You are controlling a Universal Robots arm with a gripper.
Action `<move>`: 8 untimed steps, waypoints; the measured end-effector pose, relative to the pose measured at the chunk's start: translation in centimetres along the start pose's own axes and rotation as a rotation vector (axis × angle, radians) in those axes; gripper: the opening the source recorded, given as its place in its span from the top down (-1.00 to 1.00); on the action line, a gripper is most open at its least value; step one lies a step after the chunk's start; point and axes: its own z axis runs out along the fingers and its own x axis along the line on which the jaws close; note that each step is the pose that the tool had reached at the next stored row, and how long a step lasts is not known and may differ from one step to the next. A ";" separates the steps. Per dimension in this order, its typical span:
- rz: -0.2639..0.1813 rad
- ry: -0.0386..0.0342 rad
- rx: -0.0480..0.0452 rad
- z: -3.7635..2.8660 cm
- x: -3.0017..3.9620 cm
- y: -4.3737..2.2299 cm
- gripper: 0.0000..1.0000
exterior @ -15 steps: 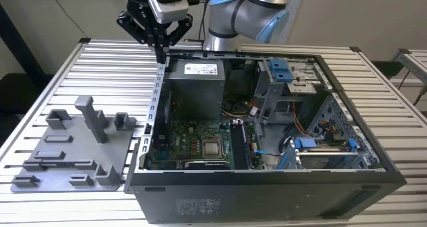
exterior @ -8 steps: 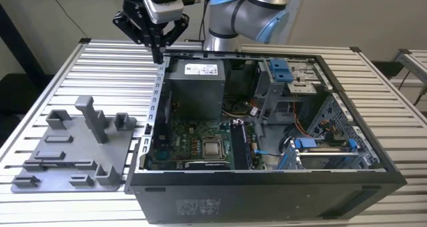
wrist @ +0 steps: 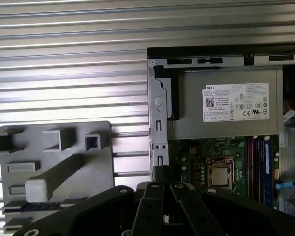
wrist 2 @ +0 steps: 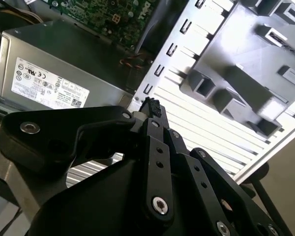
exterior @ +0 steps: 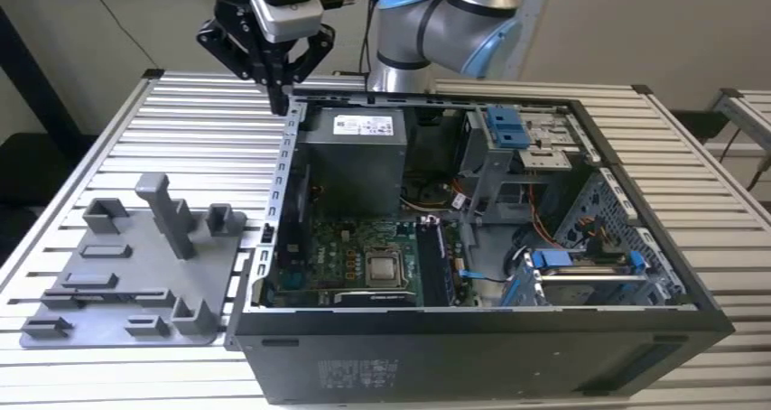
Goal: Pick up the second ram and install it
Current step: 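Reach for the second ram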
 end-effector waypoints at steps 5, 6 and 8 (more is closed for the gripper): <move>0.000 0.0000 0.0000 -0.01 0.35 -0.02 0.79; 0.000 0.0000 0.0000 -0.01 0.42 -0.03 0.79; 0.000 0.0000 0.0000 -0.01 0.55 -0.04 0.79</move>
